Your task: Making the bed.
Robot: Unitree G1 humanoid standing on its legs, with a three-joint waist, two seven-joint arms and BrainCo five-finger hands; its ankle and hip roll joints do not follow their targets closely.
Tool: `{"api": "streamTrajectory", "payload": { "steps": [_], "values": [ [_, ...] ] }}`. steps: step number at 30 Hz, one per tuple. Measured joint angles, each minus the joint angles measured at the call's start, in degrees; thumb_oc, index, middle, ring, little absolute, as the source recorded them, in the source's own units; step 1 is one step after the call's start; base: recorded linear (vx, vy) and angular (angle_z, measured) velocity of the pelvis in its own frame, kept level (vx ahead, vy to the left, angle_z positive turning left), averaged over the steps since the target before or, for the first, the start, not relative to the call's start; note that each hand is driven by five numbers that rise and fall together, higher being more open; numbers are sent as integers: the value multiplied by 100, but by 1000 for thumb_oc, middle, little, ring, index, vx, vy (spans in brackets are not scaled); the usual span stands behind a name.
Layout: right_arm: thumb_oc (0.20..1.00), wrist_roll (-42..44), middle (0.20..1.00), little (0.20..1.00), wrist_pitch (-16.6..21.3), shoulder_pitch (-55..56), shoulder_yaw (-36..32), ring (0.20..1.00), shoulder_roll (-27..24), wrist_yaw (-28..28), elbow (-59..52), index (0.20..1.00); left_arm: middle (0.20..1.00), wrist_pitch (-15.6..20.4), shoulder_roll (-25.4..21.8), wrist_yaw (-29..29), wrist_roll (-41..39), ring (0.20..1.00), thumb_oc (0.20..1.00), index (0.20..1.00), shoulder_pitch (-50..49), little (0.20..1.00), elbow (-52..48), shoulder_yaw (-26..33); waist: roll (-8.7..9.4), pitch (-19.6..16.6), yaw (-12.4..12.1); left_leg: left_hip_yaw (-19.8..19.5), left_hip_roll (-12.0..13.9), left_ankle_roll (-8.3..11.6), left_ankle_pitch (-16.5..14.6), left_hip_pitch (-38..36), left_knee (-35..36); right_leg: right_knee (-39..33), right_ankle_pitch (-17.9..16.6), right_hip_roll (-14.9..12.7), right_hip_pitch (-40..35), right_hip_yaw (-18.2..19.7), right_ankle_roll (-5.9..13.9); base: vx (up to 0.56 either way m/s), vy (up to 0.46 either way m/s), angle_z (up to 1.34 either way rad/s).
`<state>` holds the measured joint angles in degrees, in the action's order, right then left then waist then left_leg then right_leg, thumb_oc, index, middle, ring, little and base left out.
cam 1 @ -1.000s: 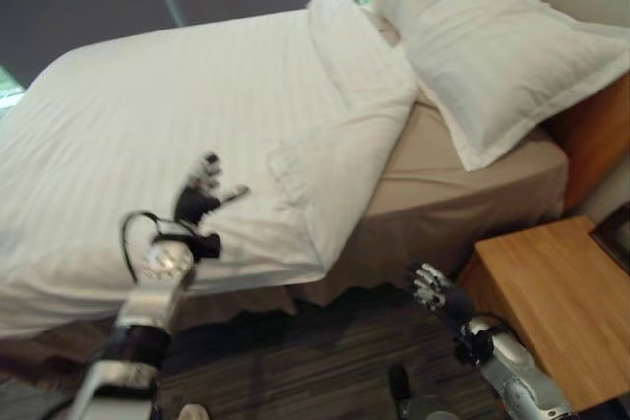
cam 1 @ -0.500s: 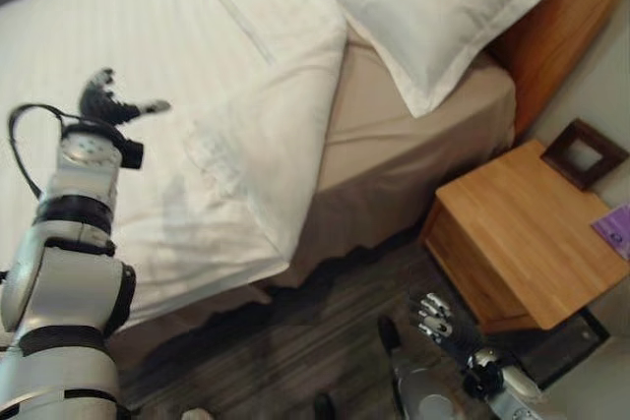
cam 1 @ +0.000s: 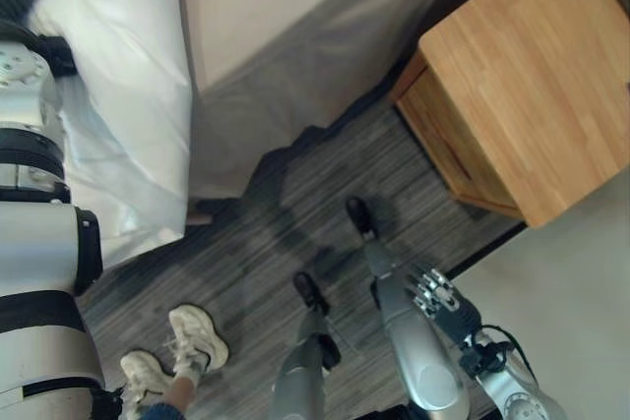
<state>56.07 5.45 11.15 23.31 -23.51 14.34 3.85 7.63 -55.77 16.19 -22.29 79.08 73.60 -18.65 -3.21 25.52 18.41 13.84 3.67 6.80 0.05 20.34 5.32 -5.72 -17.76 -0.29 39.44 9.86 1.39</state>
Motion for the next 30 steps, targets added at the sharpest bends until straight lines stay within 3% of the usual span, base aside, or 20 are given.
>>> {"api": "streamTrajectory", "payload": {
  "steps": [1, 2, 3, 4, 11, 13, 19, 22, 26, 29, 30],
  "values": [
    [1000, 59, 1000, 1000, 4, -3, 1, 1000, 0, 0, -4, 1000, 1000, 40, -43, 4, -11, 1000, 1000, 1000, -11, 1000, -25, -7, -8, -6, -13, 9, 1, 14, 9, 43, 2, 0, -2, 0, 49, 16, -3, 46, -31, -5],
    [1000, 76, 1000, 1000, 4, -2, -13, 1000, -12, -5, 86, 1000, 548, 58, -66, 7, -13, 548, 548, 548, -27, 548, -29, -10, -8, -6, -12, 32, -4, 15, 7, 69, 0, 0, 16, 8, 86, 30, 21, 45, -31, -4],
    [1000, 76, 1000, 1000, 0, -3, -25, 1000, -18, -5, 174, 1000, 347, 59, -60, 6, -12, 347, 347, 347, -68, 347, -40, -11, -12, -8, -16, 63, -3, 15, 7, 63, 2, -1, 29, 15, 86, 48, 34, 43, -26, -4],
    [1000, 77, 1000, 1000, -2, -3, -24, 1000, -25, -4, 243, 1000, 200, 60, -60, 5, -12, 200, 200, 200, -90, 200, -82, -28, -12, -9, -24, 91, -2, 16, 7, 53, 6, -1, 46, 18, 85, 65, 46, 39, 5, -7],
    [1000, 84, 1000, 1000, -46, -99, -30, 1000, -31, 115, 539, 1000, 200, -92, 402, -138, -15, 200, 200, 200, 112, 200, -550, -949, -119, -116, -133, 128, -74, 38, 34, -271, 30, -1, 54, -33, -225, 150, 61, 46, 39, 0],
    [1000, 83, 1000, 1000, -98, -158, -26, 1000, -11, 117, 582, 1000, 200, -123, 657, -150, -218, 200, 200, 200, 163, 200, -1487, -1370, -133, -125, -170, 82, -123, 30, 40, -384, 7, 0, 55, -103, -365, 109, 64, 34, 34, 13],
    [1000, 77, 1000, 1000, -138, -440, 7, 1000, 68, 120, 671, 1000, 200, 105, 2000, -448, -670, 200, 200, 200, 152, 200, -3227, -2045, -223, -224, -141, -57, -265, 22, 43, -669, 1, 1, 78, -298, -712, 1, 98, 11, 22, 13],
    [1000, 73, 1000, 1000, -134, -557, 23, 1000, 88, 109, 698, 1000, 200, 109, 2561, -168, -916, 200, 200, 200, -276, 200, -3479, -1750, -334, -283, -132, -90, -296, 17, 38, -835, 1, 0, 125, -348, -899, -26, 156, 3, 24, 7],
    [1000, 68, 1000, 1000, -135, -644, 97, 1000, 80, 96, 822, 1000, 200, 201, 2740, -121, -1138, 200, 200, 200, -704, 200, -3567, -1511, -360, -301, -126, -154, -306, -20, 25, -968, 0, -1, 181, -348, -1065, -69, 215, 4, 46, 12],
    [1000, 66, 1000, 1000, -132, -654, 173, 1000, 26, 77, 818, 1000, 203, 306, 3330, -21, -1478, 203, 203, 203, -1252, 203, -3561, -1203, -378, -314, -116, -176, -342, -83, 5, -1048, 1, -2, 211, -385, -1153, -75, 253, -4, 44, 2],
    [1000, 67, 1000, 1000, -138, -655, 187, 1000, 28, 52, 819, 1000, 448, 366, 3434, -21, -1642, 448, 448, 448, -1389, 448, -3560, -1117, -377, -315, -102, -164, -347, -90, 0, -1059, 2, -2, 216, -390, -1161, -58, 259, 1, 39, -5]
  ]
}}
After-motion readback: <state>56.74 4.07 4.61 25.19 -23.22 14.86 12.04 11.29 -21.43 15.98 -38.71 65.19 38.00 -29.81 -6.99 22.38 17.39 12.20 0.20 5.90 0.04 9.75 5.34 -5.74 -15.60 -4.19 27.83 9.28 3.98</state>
